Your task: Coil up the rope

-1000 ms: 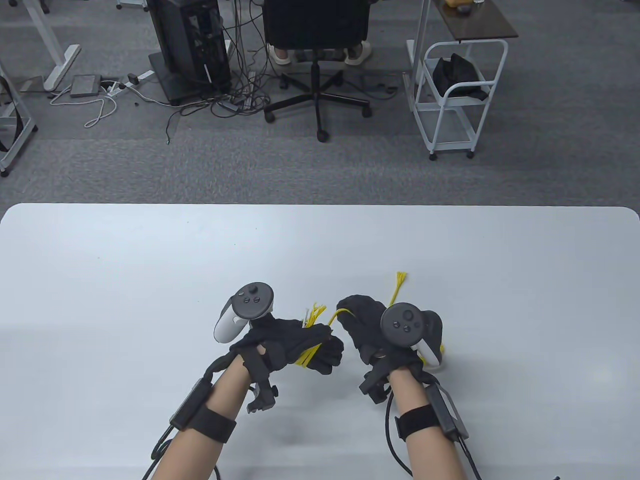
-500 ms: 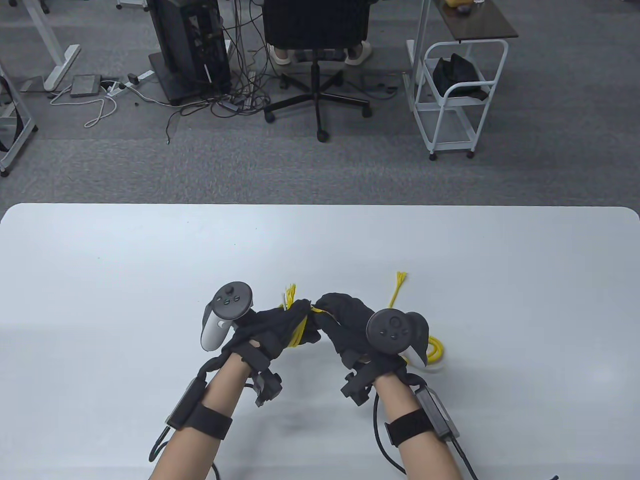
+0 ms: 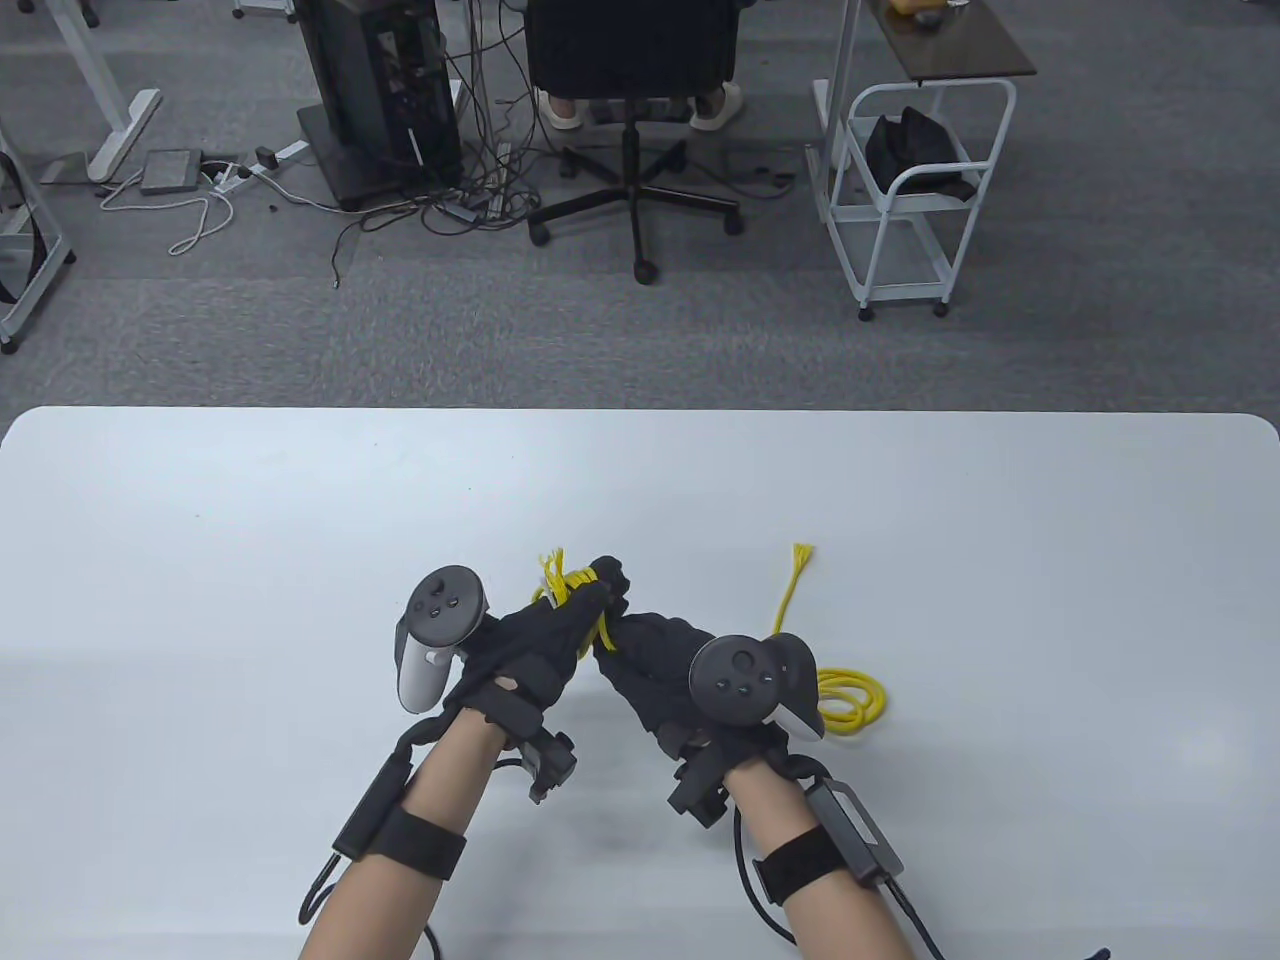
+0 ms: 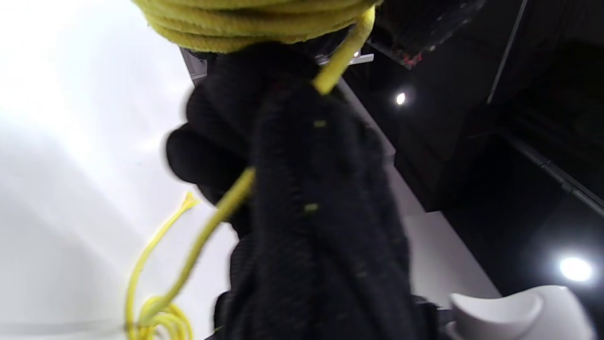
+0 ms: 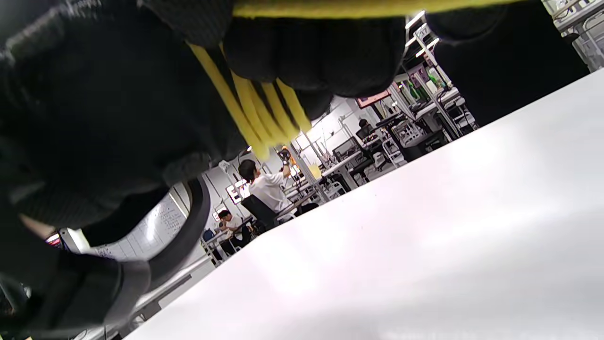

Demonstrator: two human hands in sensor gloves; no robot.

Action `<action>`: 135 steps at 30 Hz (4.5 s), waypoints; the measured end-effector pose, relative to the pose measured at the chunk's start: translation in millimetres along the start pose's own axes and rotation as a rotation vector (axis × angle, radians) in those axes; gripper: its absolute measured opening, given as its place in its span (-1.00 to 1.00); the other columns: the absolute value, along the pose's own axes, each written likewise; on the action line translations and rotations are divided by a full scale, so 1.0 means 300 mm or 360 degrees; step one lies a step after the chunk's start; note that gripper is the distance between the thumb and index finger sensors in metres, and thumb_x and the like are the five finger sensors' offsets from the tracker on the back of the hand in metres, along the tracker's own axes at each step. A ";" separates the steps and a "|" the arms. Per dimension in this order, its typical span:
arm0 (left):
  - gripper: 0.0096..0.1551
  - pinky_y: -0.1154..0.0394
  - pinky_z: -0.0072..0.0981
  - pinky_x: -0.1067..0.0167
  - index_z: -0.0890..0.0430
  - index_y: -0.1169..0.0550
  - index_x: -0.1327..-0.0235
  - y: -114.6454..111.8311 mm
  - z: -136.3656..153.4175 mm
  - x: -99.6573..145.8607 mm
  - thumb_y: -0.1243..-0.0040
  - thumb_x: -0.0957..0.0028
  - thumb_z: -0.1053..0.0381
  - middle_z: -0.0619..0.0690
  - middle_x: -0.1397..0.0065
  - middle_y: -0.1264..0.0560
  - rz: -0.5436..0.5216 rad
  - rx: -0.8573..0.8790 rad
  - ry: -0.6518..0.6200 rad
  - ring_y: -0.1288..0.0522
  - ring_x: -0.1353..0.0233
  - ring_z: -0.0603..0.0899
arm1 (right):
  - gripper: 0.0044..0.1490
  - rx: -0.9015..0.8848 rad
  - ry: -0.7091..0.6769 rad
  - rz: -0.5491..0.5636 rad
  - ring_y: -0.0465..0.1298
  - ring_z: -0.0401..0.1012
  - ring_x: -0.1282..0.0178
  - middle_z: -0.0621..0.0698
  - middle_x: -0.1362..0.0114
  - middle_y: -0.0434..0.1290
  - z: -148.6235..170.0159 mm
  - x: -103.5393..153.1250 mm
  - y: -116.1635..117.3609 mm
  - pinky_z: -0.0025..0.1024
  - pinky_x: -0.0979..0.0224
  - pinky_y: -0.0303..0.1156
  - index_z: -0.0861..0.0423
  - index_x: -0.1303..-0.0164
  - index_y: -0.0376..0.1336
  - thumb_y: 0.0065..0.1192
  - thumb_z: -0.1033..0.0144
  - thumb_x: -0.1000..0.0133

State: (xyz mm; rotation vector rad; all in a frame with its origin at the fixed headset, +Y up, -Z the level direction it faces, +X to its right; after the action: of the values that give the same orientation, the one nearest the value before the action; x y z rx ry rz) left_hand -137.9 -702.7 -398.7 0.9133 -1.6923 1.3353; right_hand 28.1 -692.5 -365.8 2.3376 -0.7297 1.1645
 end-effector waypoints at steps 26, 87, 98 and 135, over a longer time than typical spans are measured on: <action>-0.27 -0.54 -0.10 -0.21 0.15 -0.58 -0.42 -0.125 -0.033 -0.015 0.18 -0.32 -0.28 0.25 -0.35 -0.66 0.0575 0.0415 -0.0171 -0.72 -0.19 0.24 | -0.49 0.0278 0.0216 -0.0132 0.49 0.14 -0.25 0.19 -0.42 0.43 0.133 0.019 -0.003 0.34 -0.43 0.22 0.08 -0.35 0.28 0.10 0.07 -0.28; -0.37 -0.44 -0.20 -0.45 0.00 -0.36 -0.58 0.017 -0.055 0.013 0.10 -0.31 -0.22 0.09 -0.61 -0.45 -0.0035 0.0461 -0.0330 -0.56 -0.49 0.14 | -0.48 0.0158 0.0156 -0.0252 0.43 0.19 -0.36 0.21 -0.52 0.35 0.064 -0.003 0.071 0.39 -0.44 0.18 0.10 -0.41 0.24 0.06 0.12 -0.31; -0.34 -0.59 -0.18 -0.18 0.11 -0.57 -0.40 -0.089 -0.065 -0.010 0.12 -0.30 -0.25 0.19 -0.34 -0.67 0.0324 0.0414 -0.0297 -0.75 -0.18 0.18 | -0.48 0.0285 0.0282 -0.0197 0.42 0.20 -0.38 0.21 -0.52 0.35 0.129 0.010 0.024 0.39 -0.45 0.17 0.09 -0.42 0.24 0.07 0.12 -0.31; -0.13 -0.46 -0.06 -0.31 0.24 -0.36 -0.60 0.014 0.032 -0.001 0.05 -0.27 -0.36 0.31 -0.52 -0.49 0.0059 -0.0283 0.0188 -0.61 -0.35 0.29 | -0.47 0.0145 0.0033 0.0199 0.42 0.18 -0.37 0.19 -0.50 0.35 -0.024 0.012 0.002 0.37 -0.45 0.18 0.10 -0.38 0.23 0.06 0.09 -0.30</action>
State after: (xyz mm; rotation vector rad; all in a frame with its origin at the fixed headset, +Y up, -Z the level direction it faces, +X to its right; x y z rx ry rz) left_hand -142.7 -711.2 -402.0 0.6913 -1.7123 1.2161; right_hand 25.3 -689.6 -358.8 2.3792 -0.8424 1.2985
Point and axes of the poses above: the tracker on the back of each hand, its own z axis roughly to the little-finger side, its own x axis roughly from the fingertips to the wrist, y = z × x, the point moved 4 cm from there along -x, roughly from the wrist to the fingertips
